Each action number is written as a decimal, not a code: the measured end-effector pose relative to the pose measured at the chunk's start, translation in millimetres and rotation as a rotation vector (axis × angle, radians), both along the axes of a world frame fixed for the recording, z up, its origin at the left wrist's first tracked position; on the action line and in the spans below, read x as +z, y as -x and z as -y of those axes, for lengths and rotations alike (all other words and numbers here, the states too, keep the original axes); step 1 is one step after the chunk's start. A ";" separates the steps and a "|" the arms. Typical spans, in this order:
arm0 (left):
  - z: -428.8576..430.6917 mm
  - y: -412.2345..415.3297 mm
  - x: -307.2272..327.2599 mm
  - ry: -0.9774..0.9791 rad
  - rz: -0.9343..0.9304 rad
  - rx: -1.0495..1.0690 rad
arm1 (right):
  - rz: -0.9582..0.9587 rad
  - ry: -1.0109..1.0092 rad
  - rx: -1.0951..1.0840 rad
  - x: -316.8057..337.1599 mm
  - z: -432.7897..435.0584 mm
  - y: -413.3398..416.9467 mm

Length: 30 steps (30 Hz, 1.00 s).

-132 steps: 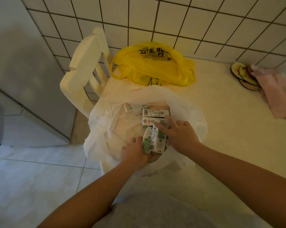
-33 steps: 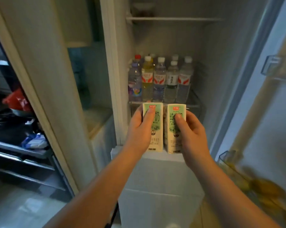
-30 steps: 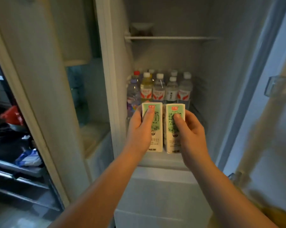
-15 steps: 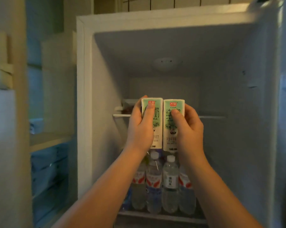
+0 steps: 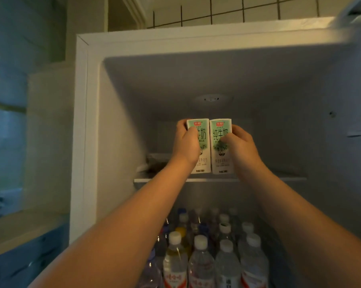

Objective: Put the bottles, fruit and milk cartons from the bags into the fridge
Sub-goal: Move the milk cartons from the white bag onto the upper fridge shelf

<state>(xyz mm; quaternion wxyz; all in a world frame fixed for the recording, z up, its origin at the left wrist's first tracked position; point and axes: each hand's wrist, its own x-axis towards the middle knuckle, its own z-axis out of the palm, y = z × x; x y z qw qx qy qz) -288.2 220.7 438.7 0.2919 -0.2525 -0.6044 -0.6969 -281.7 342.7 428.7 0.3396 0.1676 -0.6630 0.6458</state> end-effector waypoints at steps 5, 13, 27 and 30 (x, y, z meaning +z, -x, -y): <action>4.7 20.6 -0.6 0.137 0.130 -0.021 | 0.152 -0.089 0.016 2.0 -10.1 23.6; 20.1 29.8 36.1 0.956 0.114 0.328 | 0.380 -0.626 -0.047 -1.8 -42.9 26.9; 15.9 87.5 60.0 1.435 -0.012 0.651 | 0.564 -0.848 -0.396 17.2 -13.9 76.6; 12.2 113.2 62.4 1.509 -0.011 0.747 | 0.589 -0.894 -0.444 22.8 -6.7 97.0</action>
